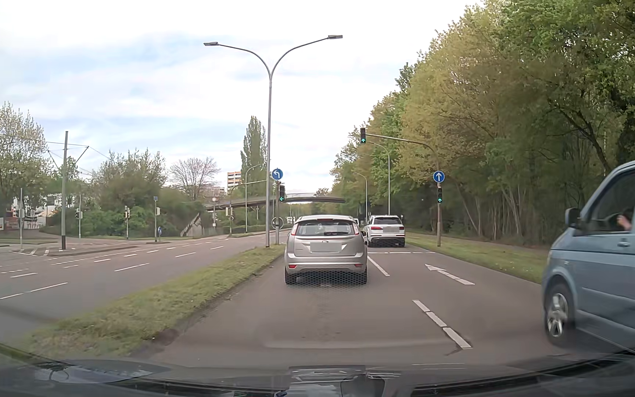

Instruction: Follow the waypoints while adhering to traffic rules and regulations

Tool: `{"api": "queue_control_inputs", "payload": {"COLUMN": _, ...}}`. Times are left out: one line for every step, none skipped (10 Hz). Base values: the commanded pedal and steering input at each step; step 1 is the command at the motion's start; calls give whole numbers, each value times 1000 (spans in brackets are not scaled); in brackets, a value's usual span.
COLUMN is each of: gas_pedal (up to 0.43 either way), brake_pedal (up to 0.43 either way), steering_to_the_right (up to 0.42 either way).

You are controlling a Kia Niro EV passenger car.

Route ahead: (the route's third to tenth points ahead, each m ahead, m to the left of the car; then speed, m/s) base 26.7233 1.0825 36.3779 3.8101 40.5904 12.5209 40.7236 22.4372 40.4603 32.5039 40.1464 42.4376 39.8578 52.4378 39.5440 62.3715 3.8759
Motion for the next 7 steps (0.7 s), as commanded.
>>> {"api": "queue_control_inputs", "payload": {"gas_pedal": 157, "brake_pedal": 0, "steering_to_the_right": -5}}
{"api": "queue_control_inputs", "payload": {"gas_pedal": 157, "brake_pedal": 0, "steering_to_the_right": -5}}
{"api": "queue_control_inputs", "payload": {"gas_pedal": 157, "brake_pedal": 0, "steering_to_the_right": -5}}
{"api": "queue_control_inputs", "payload": {"gas_pedal": 157, "brake_pedal": 0, "steering_to_the_right": -5}}
{"api": "queue_control_inputs", "payload": {"gas_pedal": 157, "brake_pedal": 0, "steering_to_the_right": -5}}
{"api": "queue_control_inputs", "payload": {"gas_pedal": 157, "brake_pedal": 0, "steering_to_the_right": -5}}
{"api": "queue_control_inputs", "payload": {"gas_pedal": 157, "brake_pedal": 0, "steering_to_the_right": -5}}
